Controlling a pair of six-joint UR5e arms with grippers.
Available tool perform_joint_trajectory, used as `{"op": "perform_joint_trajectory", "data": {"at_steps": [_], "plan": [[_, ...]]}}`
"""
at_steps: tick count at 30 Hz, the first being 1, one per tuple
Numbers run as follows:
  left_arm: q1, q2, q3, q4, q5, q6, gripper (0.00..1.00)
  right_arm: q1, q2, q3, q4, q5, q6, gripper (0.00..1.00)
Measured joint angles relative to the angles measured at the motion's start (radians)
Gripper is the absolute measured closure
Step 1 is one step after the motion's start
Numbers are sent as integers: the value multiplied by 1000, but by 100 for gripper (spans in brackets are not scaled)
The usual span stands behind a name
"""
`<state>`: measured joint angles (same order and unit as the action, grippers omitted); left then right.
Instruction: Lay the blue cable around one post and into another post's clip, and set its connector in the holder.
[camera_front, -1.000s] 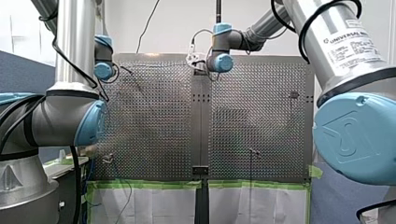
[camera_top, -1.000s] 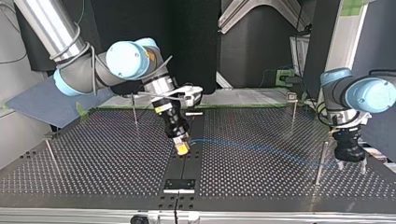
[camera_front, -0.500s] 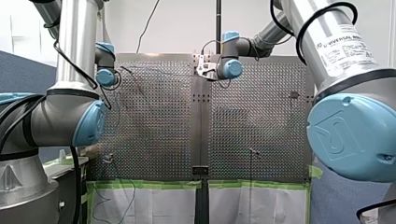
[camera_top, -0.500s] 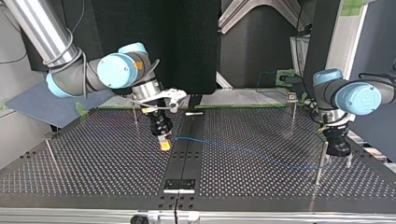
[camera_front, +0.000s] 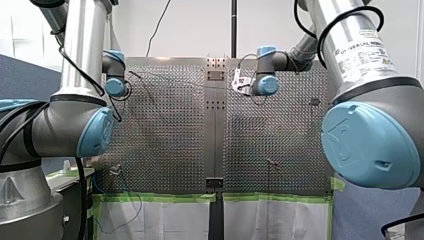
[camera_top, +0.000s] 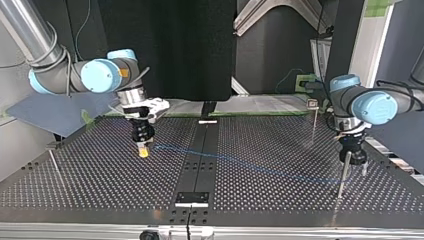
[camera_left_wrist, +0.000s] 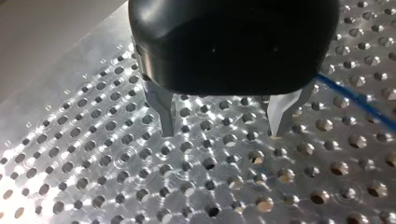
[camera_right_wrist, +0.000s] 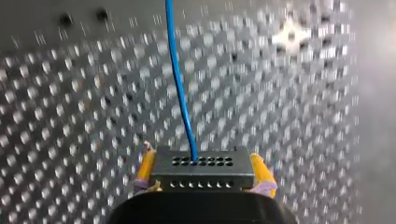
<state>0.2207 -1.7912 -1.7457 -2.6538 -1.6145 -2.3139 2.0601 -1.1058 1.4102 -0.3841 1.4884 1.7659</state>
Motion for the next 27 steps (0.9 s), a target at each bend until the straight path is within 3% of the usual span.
{"op": "perform_joint_trajectory", "data": {"at_steps": [4,7,18,21,27], "plan": [[-7,-20,0,-2,-4,4,2,-41,-6,41,-41,-6,35,100],[-12,-27,0,-3,-8,8,2,-73,-7,72,-73,-16,50,100],[-20,-29,0,-4,-12,14,2,-190,-2,190,-190,-64,86,100],[-22,-30,0,-5,-13,15,2,-217,14,217,-217,-68,95,100],[-26,-29,0,-5,-23,21,2,-274,66,274,-274,-67,139,100]]}}
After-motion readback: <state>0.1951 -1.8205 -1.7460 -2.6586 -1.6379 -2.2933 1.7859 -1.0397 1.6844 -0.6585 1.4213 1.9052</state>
